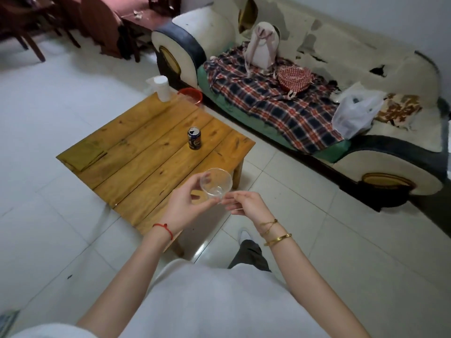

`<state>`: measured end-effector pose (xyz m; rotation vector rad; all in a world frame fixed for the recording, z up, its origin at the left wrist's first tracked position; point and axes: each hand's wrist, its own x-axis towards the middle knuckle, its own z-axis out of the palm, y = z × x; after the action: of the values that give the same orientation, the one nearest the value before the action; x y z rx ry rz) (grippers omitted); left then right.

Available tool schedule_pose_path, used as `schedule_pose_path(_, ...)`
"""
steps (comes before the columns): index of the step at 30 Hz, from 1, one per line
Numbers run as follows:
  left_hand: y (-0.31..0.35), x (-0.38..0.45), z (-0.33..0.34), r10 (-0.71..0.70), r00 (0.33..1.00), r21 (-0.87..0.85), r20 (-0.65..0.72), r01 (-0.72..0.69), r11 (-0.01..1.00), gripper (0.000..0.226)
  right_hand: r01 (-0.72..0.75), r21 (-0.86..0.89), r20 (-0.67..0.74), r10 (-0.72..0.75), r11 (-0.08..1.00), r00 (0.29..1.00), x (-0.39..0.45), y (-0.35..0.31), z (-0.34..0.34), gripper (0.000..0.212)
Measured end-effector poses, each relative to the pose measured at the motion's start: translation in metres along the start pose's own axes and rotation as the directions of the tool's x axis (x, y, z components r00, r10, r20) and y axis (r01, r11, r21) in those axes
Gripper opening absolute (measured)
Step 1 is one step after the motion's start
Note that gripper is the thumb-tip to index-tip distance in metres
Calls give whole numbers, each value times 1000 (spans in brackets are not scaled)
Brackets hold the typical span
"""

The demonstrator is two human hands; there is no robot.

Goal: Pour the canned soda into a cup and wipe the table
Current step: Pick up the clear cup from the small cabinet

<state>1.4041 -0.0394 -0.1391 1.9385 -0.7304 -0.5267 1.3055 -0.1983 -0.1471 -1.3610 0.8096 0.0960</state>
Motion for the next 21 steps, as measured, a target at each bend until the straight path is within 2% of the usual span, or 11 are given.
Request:
schedule_pose_path(8, 28, 86, 44, -141, 953, -71, -269, 127, 989, 68, -6, -174, 238, 48, 985, 970, 100, -81, -70, 28)
schedule_pose_path(14, 43, 127, 71, -250, 848, -164, -468, 194, 967, 66, 1, -299, 362, 112, 954, 926, 158, -120, -89, 29)
schedule_pose_path(21, 37, 142, 71, -367, 743, -231, -560, 286, 930, 67, 32, -382, 479, 168, 924, 862, 194, -132, -74, 30)
